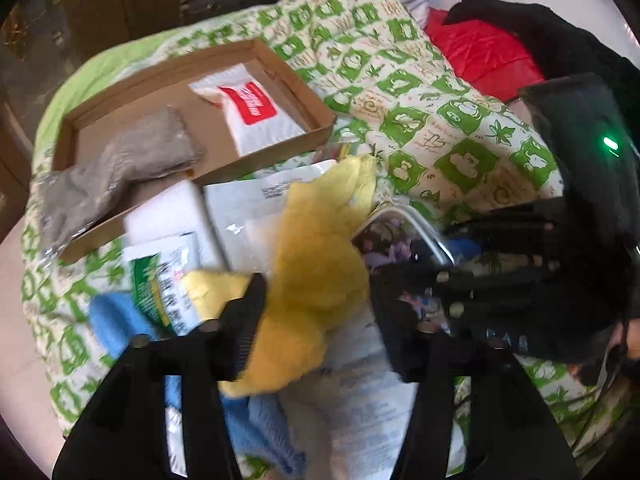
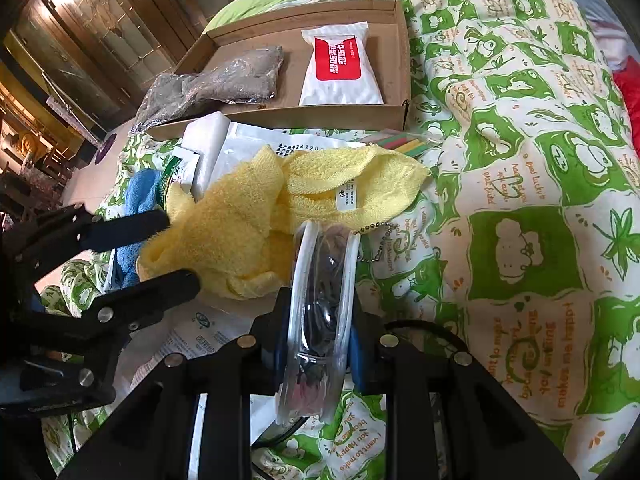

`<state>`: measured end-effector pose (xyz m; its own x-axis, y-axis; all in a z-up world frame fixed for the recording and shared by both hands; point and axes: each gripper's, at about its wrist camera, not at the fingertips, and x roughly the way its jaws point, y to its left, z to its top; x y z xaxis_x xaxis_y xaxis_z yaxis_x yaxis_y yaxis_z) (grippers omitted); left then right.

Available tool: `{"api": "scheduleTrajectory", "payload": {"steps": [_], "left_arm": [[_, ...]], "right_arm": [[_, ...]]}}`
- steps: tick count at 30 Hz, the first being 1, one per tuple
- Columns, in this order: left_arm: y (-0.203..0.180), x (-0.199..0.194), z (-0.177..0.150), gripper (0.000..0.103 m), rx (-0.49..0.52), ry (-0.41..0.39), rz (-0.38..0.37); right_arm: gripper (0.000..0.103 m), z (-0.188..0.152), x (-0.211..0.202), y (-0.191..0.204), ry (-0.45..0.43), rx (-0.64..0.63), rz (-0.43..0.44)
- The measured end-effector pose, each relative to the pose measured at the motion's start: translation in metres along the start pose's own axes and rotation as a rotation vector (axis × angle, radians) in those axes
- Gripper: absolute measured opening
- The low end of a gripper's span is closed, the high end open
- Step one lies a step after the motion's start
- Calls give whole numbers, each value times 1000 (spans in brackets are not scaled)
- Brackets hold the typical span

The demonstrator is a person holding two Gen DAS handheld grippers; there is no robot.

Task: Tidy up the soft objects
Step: 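Carry towel with left tool and pencil case with right tool to tray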

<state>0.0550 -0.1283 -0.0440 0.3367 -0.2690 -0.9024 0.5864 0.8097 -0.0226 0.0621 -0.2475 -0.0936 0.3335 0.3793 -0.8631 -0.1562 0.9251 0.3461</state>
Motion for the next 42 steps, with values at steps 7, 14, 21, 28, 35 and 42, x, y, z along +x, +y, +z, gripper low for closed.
{"api": "scheduleTrajectory", "payload": {"steps": [7, 14, 21, 28, 35, 42], "left_arm": [[28, 31, 5, 59, -163, 59, -134], [10, 47, 5, 59, -94, 58, -13], [-4, 38, 0, 44, -57, 6, 85], [3, 22, -5, 44, -70, -27, 216], [8, 3, -6, 44, -68, -87, 305], [7, -11, -6, 44, -77, -127, 303]], "right_arm": [[24, 1, 2, -4, 8, 24, 10], [24, 2, -4, -3, -10, 39, 18], [23, 0, -15, -8, -43, 35, -21], [23, -1, -7, -7, -19, 14, -43], [23, -1, -3, -4, -15, 1, -51], [22, 0, -14, -3, -37, 2, -30]]}}
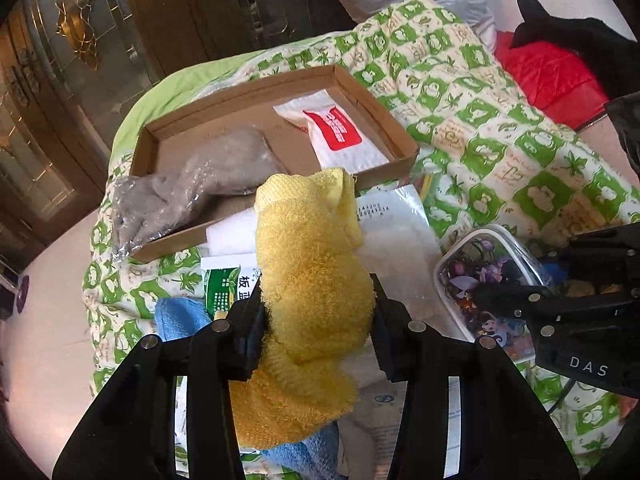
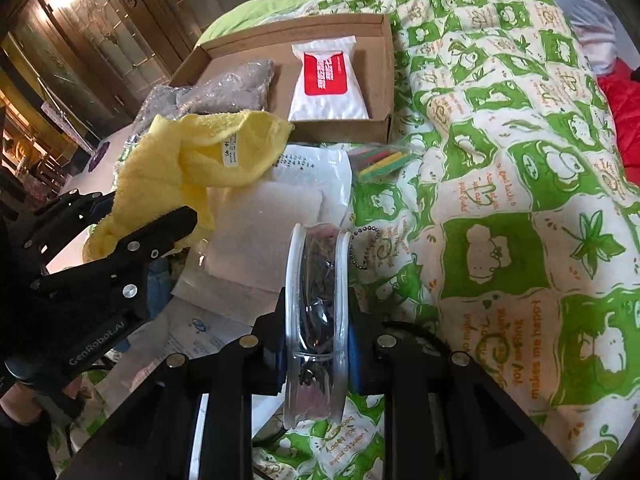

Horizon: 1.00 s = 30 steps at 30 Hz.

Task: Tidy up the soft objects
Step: 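Carry towel with left tool and pencil case with right tool to tray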

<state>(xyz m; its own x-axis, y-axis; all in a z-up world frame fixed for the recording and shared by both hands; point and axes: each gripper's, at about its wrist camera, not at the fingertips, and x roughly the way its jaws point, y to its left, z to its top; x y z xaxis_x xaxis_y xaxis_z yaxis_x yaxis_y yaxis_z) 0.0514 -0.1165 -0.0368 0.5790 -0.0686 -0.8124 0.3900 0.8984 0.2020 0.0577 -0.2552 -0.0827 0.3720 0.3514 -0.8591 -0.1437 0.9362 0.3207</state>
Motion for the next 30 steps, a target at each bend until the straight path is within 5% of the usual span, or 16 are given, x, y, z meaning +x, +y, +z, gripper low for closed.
{"api": "scheduleTrajectory", "payload": {"steps": [30], "left_arm": [[64, -36, 32, 44, -160, -60, -44]], "right_arm": [[22, 41, -44, 15, -60, -78, -10]]}}
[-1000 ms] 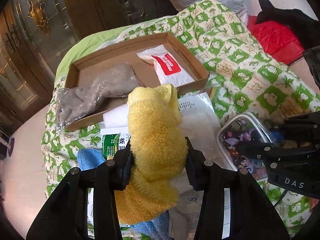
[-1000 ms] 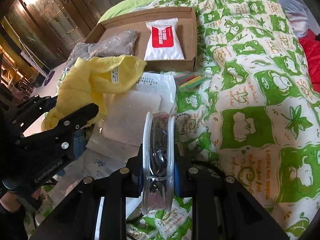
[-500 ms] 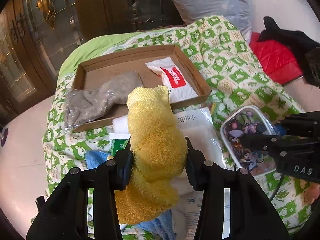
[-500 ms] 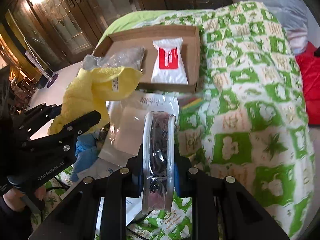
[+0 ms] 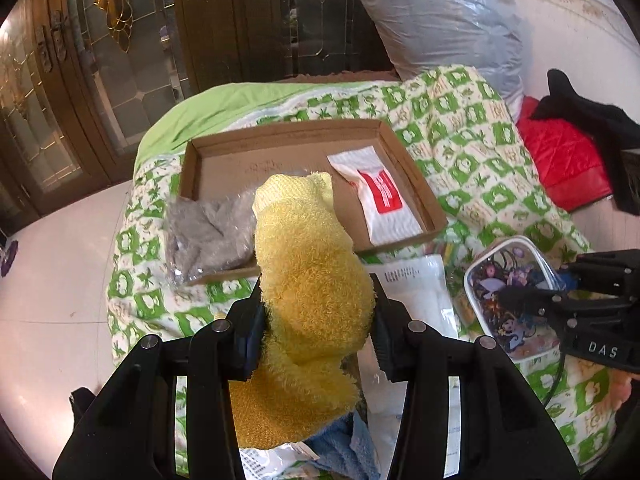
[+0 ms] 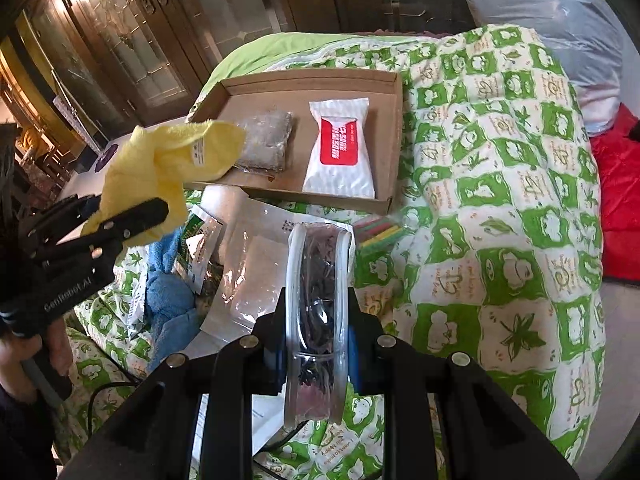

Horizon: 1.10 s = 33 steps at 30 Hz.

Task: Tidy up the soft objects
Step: 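Carry towel with left tool and pencil case with right tool to tray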

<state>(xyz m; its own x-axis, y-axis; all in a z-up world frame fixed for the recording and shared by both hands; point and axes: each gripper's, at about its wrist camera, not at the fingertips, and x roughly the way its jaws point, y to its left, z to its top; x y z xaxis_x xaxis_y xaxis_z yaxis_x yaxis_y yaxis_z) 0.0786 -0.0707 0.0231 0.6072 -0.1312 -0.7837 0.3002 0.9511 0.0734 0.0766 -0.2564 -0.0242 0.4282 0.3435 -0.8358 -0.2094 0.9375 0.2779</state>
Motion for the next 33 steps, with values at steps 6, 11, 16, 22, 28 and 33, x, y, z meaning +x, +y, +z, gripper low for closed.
{"api": "scheduleTrajectory", "payload": {"steps": [6, 11, 16, 22, 28, 33], "left_arm": [[13, 5, 22, 44, -17, -9, 8], [42, 13, 49, 44, -81, -17, -13], [61, 29, 67, 44, -109, -26, -1], [75, 62, 83, 44, -139, -8, -6], [91, 97, 92, 44, -161, -3, 12], [107, 123, 84, 44, -193, 18, 19]], "right_arm": [[22, 17, -3, 9, 0, -39, 8], [22, 30, -1, 14, 16, -71, 7], [22, 43, 7, 14, 36, -82, 3], [22, 67, 27, 15, 71, -86, 16], [22, 99, 50, 20, 62, -82, 12], [22, 124, 79, 21, 52, -51, 8]]}}
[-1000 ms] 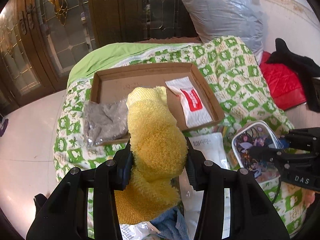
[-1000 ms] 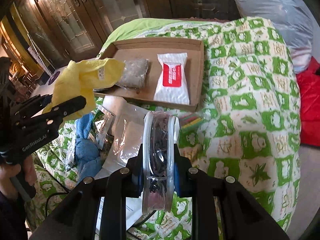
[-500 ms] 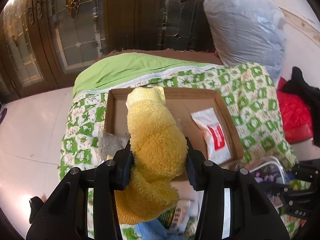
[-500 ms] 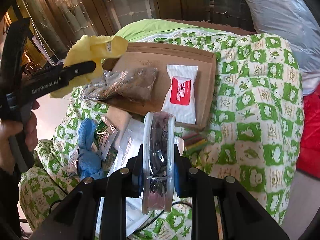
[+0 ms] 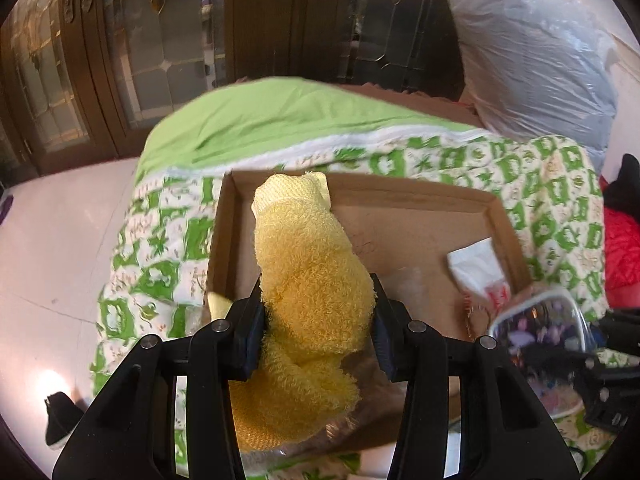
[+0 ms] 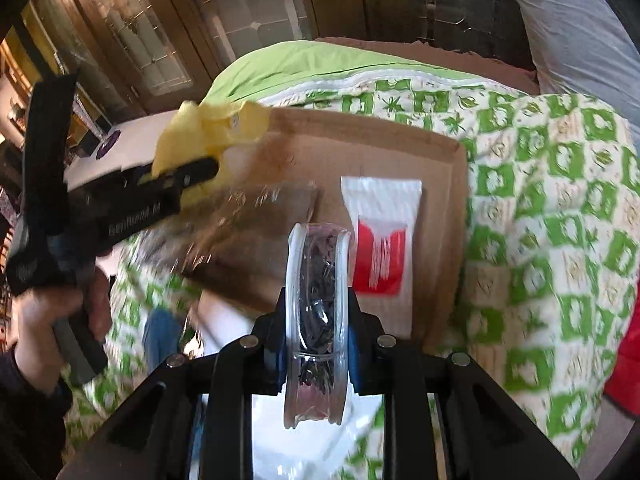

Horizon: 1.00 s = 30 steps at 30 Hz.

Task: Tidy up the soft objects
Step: 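Carry towel with left tool and pencil case with right tool to tray, then open left tool over tray while right tool releases pencil case beside packet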

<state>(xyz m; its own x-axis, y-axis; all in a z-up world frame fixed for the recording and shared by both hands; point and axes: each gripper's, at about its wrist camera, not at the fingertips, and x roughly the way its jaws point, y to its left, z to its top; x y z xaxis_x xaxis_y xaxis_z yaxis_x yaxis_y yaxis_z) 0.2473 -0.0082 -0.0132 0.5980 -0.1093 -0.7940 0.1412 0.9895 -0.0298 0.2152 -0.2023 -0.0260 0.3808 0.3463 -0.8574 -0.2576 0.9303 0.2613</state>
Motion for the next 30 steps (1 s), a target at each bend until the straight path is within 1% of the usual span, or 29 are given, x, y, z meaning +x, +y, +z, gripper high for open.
{"api": "scheduleTrajectory", "payload": {"steps": [4, 7, 9, 10, 12, 14, 15, 16, 17, 18, 19, 20, 24, 26, 30], "left_arm": [[12, 19, -10, 45, -25, 27, 16], [16, 23, -14, 45, -34, 15, 13], [13, 22, -15, 46, -21, 7, 13], [11, 20, -14, 49, -12, 3, 18], [6, 18, -13, 50, 7, -4, 33], [1, 14, -12, 57, 27, -15, 59], [-1, 10, -11, 65, 34, -27, 70], [-2, 6, -11, 68, 41, -38, 76], [-2, 2, -10, 68, 43, -47, 75], [-2, -2, -9, 68, 42, -53, 74], [-3, -6, -9, 68, 40, -54, 72], [-3, -10, -8, 68, 38, -55, 69], [-8, -28, -15, 68, 40, -61, 62], [-11, -39, -24, 68, 45, -59, 54], [-15, -55, -48, 68, 56, -31, 64]], "right_arm": [[22, 16, 29, -4, 4, 31, 2], [22, 23, 47, -8, 12, 67, 20], [22, 27, 57, -10, 14, 87, 33], [22, 28, 60, -11, 11, 92, 40], [22, 29, 62, -13, -1, 103, 48], [24, 29, 61, -15, -14, 114, 59], [25, 29, 60, -17, -16, 123, 65], [26, 29, 60, -19, -15, 133, 67], [36, 28, 59, -22, -13, 143, 70], [43, 27, 57, -25, -15, 157, 75], [57, 25, 53, -28, -24, 172, 73], [65, 24, 50, -30, -33, 182, 72], [66, 19, 35, -34, -54, 190, 64], [66, 15, 28, -36, -62, 190, 51], [71, 4, 15, -38, -69, 204, 31]]}}
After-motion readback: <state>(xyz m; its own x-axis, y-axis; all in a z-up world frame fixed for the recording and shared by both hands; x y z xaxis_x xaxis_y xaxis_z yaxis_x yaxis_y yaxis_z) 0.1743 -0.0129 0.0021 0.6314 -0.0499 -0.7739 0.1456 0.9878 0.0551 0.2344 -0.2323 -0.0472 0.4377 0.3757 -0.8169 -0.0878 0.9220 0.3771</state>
